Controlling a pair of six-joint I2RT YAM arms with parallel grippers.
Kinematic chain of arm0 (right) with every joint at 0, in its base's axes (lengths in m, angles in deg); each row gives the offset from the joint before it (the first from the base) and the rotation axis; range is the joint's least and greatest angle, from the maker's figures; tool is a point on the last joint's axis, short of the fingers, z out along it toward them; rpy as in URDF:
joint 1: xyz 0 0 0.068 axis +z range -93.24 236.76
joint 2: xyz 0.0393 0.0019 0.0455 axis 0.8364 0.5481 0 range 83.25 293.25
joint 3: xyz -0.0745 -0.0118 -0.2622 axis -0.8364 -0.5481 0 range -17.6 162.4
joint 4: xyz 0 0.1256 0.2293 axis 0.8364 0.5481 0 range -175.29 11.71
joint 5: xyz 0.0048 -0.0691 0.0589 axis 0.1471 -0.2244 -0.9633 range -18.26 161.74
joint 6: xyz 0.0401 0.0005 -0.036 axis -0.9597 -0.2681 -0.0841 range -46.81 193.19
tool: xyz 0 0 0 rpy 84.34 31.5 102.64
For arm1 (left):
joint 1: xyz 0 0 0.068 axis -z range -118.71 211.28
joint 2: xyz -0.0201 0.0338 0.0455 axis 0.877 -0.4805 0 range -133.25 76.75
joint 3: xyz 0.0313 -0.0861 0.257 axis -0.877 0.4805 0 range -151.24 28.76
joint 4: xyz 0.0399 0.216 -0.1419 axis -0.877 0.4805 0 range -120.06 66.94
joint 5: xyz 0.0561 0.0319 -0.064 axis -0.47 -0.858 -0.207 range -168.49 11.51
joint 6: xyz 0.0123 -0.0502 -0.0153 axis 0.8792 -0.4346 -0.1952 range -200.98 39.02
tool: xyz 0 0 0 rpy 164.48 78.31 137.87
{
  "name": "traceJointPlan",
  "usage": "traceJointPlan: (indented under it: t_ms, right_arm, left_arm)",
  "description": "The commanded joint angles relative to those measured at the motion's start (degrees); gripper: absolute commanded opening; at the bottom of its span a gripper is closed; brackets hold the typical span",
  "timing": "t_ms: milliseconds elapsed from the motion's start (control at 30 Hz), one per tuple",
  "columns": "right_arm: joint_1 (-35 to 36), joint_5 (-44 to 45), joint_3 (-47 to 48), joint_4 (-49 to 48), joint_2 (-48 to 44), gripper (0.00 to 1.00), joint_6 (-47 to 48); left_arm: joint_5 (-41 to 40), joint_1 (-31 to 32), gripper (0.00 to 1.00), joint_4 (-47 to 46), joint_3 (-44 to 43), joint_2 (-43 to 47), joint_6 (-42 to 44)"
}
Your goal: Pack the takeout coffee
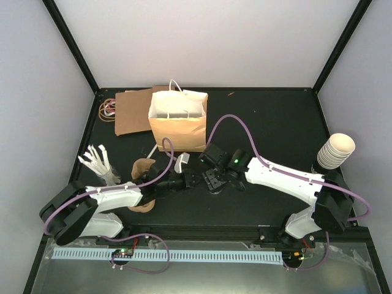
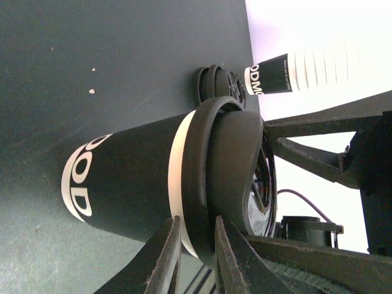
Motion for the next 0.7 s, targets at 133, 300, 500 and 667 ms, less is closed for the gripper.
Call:
traceJointPlan:
  t_ms: [133,300,500,667]
  right_arm:
    - [-1.5,-4.6,-2.4,-1.7,4.1,0.63,-0.6]
    - [-2.1,-5.7,-2.0,-1.7,3.7,0.63,0.0]
    - [-2.1,-5.8,-1.0,-1.1,4.1,0.63,-0.4]
    - [-1.9,-6.0,-0.5,-0.6,2.8,0.62,-6.4]
  left_arm:
    - [3.4,1.9,0.21,5.8,2.5,6.9,-1.3]
    - [4.1,2.0,0.22,5.8,2.5,7.8,-1.7]
    - [3.2,3.2,0.32,0.4,3.9,6.1,-4.2]
    - [-0.8,4.5,0.33,-9.3,7.7,5.3,-9.1]
